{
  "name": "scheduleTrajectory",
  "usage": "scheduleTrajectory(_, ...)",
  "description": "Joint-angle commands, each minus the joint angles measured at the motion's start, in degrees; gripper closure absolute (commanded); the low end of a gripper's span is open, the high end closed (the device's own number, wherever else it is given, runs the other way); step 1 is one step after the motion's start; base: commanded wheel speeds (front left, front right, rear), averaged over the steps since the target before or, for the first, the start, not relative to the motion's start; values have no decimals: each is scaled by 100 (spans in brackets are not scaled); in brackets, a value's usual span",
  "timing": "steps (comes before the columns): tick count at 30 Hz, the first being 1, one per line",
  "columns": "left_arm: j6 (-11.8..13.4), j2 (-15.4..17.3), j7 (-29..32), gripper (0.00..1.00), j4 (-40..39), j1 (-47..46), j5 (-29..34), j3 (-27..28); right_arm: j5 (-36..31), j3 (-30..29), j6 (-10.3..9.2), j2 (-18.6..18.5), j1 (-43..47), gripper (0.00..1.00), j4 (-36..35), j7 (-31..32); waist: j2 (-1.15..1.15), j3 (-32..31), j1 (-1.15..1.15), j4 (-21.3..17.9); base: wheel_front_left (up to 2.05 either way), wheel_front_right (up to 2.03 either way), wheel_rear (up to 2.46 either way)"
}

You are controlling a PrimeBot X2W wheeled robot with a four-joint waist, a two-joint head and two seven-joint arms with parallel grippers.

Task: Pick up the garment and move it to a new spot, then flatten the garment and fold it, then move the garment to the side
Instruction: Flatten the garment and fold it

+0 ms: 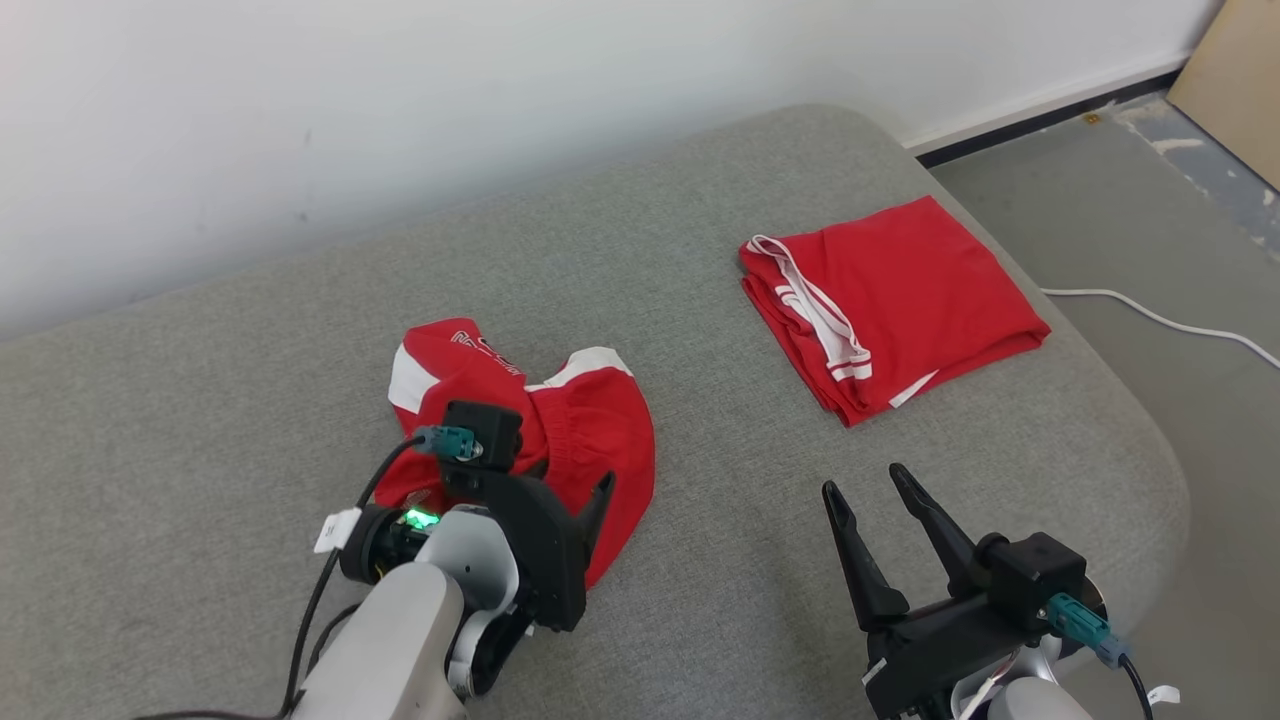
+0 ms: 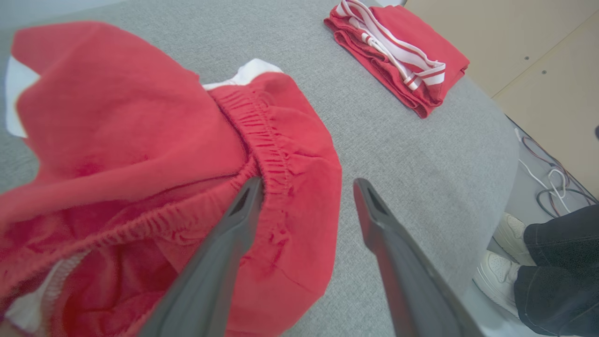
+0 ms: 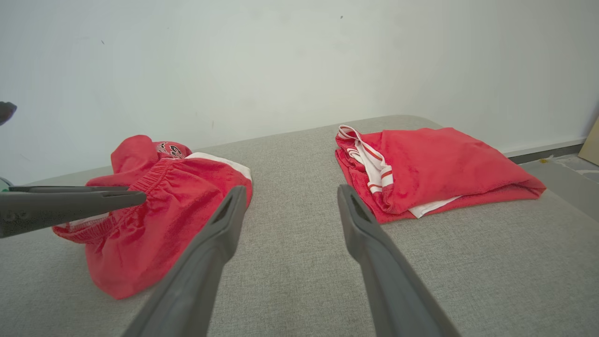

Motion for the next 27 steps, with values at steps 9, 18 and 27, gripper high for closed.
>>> scheduleTrajectory(9, 95, 14, 366, 0, 401, -464, -87, -39, 48, 47, -15, 14, -111, 0, -2, -21, 0, 152, 0, -212, 0, 0, 0)
scheduleTrajectory(18, 177, -13, 200, 100, 785, -847, -145, -136, 34, -25, -15, 86, -141, 0, -26, -15, 0, 286, 0, -344, 0, 0, 0)
scheduleTrajectory(27, 55, -29, -570, 100, 569, -1247, -159, -202, -58, -156, -15, 66, -73, 0, -9, -14, 0, 211, 0, -86, 0, 0, 0)
